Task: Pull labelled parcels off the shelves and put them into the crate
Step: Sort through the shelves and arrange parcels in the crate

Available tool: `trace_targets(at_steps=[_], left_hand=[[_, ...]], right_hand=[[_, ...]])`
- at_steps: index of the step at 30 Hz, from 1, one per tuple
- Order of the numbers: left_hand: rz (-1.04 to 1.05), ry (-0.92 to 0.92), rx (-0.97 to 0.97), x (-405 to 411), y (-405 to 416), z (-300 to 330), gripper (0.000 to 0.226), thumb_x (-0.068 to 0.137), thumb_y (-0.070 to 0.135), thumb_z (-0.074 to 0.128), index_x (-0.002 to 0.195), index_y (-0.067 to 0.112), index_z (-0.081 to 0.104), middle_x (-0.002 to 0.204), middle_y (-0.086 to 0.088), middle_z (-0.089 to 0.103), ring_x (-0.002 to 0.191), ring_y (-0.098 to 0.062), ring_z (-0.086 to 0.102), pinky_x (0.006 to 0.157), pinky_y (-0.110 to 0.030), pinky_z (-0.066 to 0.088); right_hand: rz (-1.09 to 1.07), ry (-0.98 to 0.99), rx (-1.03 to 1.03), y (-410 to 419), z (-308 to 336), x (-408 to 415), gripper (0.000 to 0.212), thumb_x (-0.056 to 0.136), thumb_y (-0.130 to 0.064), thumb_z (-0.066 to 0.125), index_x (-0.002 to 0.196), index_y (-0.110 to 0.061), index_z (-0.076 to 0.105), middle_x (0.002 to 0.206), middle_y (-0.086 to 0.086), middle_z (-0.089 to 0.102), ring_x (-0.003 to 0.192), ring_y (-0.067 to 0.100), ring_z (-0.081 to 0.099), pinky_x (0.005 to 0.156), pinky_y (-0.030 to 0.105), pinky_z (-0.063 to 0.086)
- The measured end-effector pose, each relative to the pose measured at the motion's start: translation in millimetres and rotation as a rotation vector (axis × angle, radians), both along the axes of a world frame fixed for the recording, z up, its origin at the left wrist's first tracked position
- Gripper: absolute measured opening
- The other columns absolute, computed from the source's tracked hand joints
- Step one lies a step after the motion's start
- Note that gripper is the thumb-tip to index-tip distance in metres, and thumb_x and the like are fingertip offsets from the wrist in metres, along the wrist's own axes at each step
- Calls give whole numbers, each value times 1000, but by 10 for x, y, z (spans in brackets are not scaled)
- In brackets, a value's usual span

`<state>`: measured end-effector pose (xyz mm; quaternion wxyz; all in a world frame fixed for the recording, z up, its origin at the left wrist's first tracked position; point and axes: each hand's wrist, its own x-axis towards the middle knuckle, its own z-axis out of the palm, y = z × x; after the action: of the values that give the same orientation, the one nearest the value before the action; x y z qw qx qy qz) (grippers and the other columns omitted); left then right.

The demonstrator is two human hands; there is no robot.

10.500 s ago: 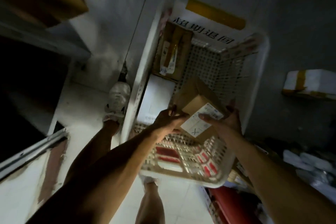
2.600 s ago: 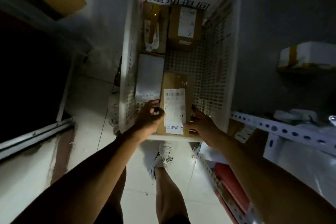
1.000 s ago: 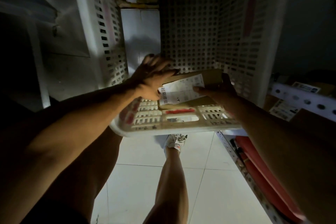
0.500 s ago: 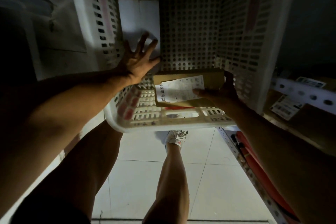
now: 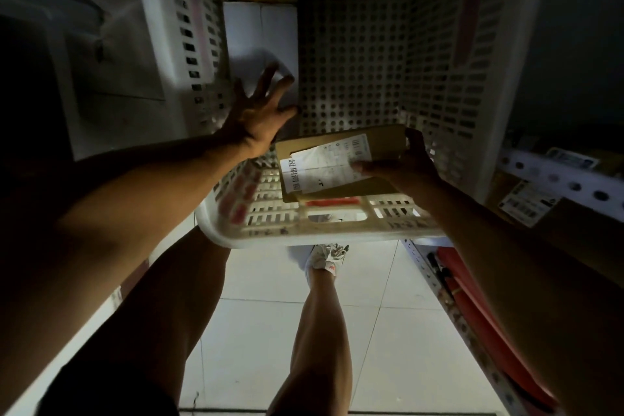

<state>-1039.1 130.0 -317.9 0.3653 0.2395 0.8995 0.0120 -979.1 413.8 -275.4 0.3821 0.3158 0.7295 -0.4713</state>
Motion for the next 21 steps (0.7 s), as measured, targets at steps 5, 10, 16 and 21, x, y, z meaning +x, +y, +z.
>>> trace_targets(at_steps=[5, 10, 16, 21], left_hand=[[470, -48, 417, -154, 130, 65, 30, 95, 16, 50, 114, 16, 73, 123, -8, 70, 117, -27, 63, 101, -40, 45], [1098, -576, 669, -422, 163, 103, 23, 98, 21, 52, 106, 12, 71, 98, -8, 74, 95, -26, 73, 81, -41, 61], [1342, -508, 760, -404, 267, 112, 40, 77, 30, 87, 102, 14, 61, 101, -15, 70, 94, -29, 73, 79, -43, 63], [1675, -575, 837, -225, 655, 161, 32, 94, 25, 69, 118, 17, 50, 116, -5, 64, 93, -14, 70, 74, -24, 60]], right_hand=[[-220, -28, -75, 225, -36, -343, 95, 48, -37, 98, 133, -22, 58, 120, -1, 72, 106, 21, 71, 76, 39, 63], [-283, 51, -119, 208, -131, -655, 86, 53, -32, 99, 129, -16, 63, 122, 6, 72, 111, 25, 70, 88, 49, 60], [-556, 147, -228, -115, -359, -945, 67, 72, -32, 90, 129, -9, 63, 127, 10, 69, 117, 26, 67, 91, 43, 57], [-344, 116, -279, -428, -366, -1171, 68, 78, -38, 79, 139, -20, 57, 133, 6, 66, 119, 26, 65, 95, 49, 56]])
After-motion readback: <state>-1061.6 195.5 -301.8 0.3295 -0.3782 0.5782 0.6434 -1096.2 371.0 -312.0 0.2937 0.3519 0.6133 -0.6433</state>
